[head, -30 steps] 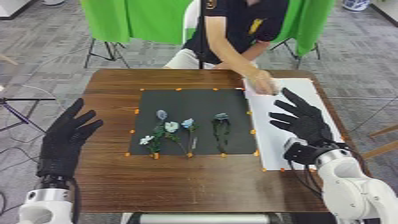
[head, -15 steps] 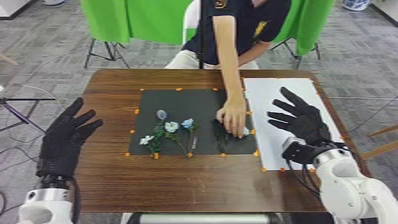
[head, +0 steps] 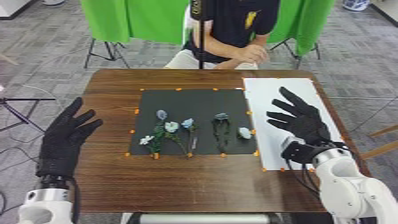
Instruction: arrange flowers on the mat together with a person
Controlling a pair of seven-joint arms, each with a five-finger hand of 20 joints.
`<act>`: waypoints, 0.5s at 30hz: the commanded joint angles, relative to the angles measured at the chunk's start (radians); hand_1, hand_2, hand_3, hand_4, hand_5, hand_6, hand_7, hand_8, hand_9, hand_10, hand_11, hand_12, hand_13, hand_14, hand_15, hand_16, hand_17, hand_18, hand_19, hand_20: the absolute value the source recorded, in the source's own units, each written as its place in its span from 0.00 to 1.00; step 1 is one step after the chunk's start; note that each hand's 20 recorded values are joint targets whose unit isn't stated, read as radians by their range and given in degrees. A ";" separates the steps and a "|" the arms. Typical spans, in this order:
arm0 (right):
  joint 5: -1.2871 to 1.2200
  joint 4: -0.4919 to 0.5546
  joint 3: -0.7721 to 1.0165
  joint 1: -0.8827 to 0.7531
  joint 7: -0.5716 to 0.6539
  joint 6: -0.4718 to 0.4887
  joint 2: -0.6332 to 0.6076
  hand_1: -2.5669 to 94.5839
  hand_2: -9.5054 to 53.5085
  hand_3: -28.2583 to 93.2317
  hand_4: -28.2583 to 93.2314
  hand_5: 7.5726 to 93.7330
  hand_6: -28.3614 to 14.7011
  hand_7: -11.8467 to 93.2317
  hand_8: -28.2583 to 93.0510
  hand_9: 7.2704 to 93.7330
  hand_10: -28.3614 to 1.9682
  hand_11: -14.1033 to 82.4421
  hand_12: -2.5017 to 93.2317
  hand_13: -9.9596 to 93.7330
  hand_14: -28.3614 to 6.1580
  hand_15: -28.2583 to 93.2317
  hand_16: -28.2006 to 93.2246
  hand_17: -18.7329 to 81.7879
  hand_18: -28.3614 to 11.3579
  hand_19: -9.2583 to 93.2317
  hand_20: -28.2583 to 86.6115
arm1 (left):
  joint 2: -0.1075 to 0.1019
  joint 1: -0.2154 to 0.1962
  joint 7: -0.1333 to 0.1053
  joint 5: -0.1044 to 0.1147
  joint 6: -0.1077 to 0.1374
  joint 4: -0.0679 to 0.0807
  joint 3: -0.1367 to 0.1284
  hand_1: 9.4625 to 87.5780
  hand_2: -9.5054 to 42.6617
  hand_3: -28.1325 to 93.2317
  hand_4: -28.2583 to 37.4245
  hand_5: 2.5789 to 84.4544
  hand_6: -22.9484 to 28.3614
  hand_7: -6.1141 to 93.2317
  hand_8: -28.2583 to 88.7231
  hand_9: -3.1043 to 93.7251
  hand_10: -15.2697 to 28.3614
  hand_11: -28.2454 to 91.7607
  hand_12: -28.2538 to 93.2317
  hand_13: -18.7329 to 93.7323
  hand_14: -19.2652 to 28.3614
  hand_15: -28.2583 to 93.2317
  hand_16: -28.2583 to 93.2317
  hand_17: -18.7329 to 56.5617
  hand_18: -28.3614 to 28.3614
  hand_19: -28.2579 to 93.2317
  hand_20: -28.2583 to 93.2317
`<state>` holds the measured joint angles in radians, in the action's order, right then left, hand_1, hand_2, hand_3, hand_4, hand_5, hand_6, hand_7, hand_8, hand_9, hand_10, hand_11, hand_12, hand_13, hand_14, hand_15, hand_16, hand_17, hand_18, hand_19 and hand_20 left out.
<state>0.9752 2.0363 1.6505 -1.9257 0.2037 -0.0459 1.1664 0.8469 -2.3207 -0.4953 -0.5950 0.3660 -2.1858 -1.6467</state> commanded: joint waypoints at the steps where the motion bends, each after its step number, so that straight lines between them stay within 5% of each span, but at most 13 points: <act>1: 0.001 0.000 -0.004 0.009 -0.006 -0.003 0.009 0.22 0.23 0.87 0.00 0.29 0.77 0.23 0.14 0.36 0.58 0.19 0.17 0.42 0.29 0.37 0.40 0.20 0.03 0.54 0.33 | -0.005 -0.004 -0.013 0.013 0.008 0.004 0.009 0.18 0.27 0.88 0.02 0.41 0.51 0.18 0.16 0.42 0.74 0.40 0.31 0.42 0.97 0.62 0.18 0.13 0.93 0.62 0.36; 15: 0.001 0.007 -0.013 -0.007 0.003 -0.009 0.008 0.22 0.22 0.87 0.00 0.29 0.78 0.23 0.14 0.36 0.58 0.19 0.17 0.42 0.30 0.38 0.40 0.21 0.03 0.55 0.33 | 0.003 -0.018 0.009 -0.002 0.001 -0.005 -0.004 0.18 0.27 0.88 0.02 0.41 0.51 0.18 0.16 0.42 0.73 0.40 0.31 0.42 0.97 0.62 0.18 0.13 0.93 0.62 0.36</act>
<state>0.9725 2.0334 1.6450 -1.9187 0.2054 -0.0459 1.1671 0.8419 -2.3209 -0.4998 -0.5908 0.3671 -2.1861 -1.6437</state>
